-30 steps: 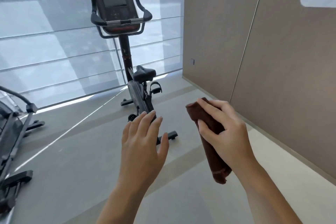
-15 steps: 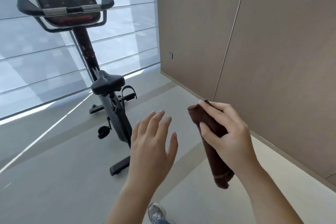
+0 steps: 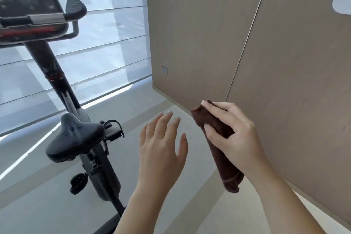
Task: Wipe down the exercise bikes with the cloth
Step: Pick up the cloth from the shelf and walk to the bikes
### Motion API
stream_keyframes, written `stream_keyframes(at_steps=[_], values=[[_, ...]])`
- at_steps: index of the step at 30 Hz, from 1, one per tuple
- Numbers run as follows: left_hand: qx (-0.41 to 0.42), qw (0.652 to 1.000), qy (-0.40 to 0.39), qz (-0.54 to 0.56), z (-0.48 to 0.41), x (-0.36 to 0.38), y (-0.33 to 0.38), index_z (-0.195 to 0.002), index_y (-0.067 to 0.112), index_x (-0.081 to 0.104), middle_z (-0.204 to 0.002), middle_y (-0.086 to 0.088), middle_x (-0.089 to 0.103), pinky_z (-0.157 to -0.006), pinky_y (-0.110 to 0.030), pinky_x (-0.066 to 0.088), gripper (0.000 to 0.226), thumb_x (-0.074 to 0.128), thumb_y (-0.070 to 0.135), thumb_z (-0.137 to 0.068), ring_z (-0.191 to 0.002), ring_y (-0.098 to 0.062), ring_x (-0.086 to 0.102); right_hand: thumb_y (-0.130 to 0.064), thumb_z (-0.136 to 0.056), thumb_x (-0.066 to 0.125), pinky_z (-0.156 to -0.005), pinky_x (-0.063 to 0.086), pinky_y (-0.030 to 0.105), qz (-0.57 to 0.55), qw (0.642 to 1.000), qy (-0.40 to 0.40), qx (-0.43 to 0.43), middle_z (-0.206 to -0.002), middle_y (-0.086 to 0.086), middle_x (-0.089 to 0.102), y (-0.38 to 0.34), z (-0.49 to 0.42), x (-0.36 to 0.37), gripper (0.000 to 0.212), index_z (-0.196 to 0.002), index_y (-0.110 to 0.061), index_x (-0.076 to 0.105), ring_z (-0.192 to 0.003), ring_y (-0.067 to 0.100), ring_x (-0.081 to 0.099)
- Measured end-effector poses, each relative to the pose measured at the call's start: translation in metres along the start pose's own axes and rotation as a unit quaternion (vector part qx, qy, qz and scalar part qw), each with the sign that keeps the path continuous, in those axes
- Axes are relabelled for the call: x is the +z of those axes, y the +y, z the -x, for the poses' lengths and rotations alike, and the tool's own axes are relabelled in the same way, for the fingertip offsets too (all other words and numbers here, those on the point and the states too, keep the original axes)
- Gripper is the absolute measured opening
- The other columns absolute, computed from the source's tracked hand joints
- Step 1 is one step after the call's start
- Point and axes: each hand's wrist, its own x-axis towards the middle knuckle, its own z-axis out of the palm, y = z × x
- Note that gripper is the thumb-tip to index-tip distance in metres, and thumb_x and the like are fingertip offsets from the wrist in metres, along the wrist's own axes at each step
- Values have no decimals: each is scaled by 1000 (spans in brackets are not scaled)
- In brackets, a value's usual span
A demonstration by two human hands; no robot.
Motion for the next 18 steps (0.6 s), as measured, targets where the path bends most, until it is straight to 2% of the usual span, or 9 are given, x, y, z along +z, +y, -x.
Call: stream_keyframes(at_steps=[6,18], values=[[12,1000,-18,-17,-76,59,-30,-110,8,61,-119,-10,61,-97,-50,37,33,66,18,-79,-115,-31,52,-15,-79,61,-86,36,3,-10,1000,19,10,-113,-10,57,67,-81,24,43,-119,-28,60,-104,-3,53],[7,996,46,-73,-295,188,-71,-109,8,61,-118,-10,61,-95,-46,38,33,66,17,-78,-111,-31,54,-16,-79,62,-84,38,3,-66,997,-12,-43,-115,-15,54,206,-310,41,43,-120,-29,59,-104,-2,53]])
